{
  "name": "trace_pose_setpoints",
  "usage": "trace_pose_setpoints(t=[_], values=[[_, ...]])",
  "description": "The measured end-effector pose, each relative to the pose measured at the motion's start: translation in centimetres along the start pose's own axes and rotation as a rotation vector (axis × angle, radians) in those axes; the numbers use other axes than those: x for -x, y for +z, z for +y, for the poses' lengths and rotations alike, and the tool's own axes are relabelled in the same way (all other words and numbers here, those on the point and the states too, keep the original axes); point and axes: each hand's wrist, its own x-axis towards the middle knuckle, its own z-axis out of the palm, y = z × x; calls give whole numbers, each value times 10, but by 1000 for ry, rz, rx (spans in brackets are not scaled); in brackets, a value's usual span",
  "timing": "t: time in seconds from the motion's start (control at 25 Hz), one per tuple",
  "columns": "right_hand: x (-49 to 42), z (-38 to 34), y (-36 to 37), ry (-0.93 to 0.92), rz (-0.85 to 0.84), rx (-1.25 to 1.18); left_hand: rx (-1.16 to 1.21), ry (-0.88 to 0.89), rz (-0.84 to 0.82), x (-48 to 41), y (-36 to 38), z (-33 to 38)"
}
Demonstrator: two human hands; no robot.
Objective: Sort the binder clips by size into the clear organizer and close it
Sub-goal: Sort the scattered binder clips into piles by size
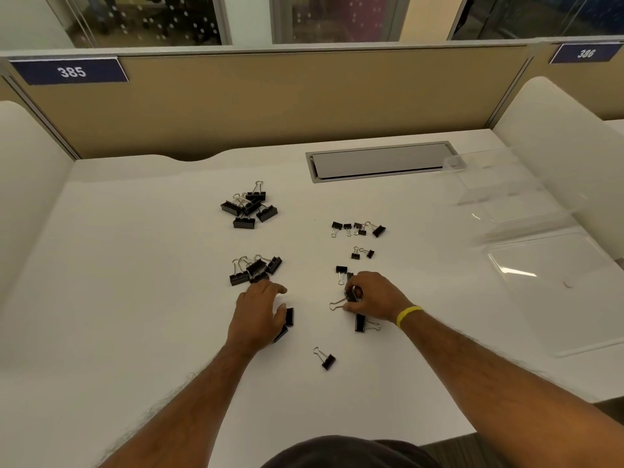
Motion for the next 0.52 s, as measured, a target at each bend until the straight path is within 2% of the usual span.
trace_pose_setpoints(t=[0.2, 0.52], values=[[-2, -14, 3, 28, 29, 60, 4, -16, 27, 4, -6, -7], [-35, -61, 5, 62, 107, -203, 19, -54, 63, 10, -15, -23]])
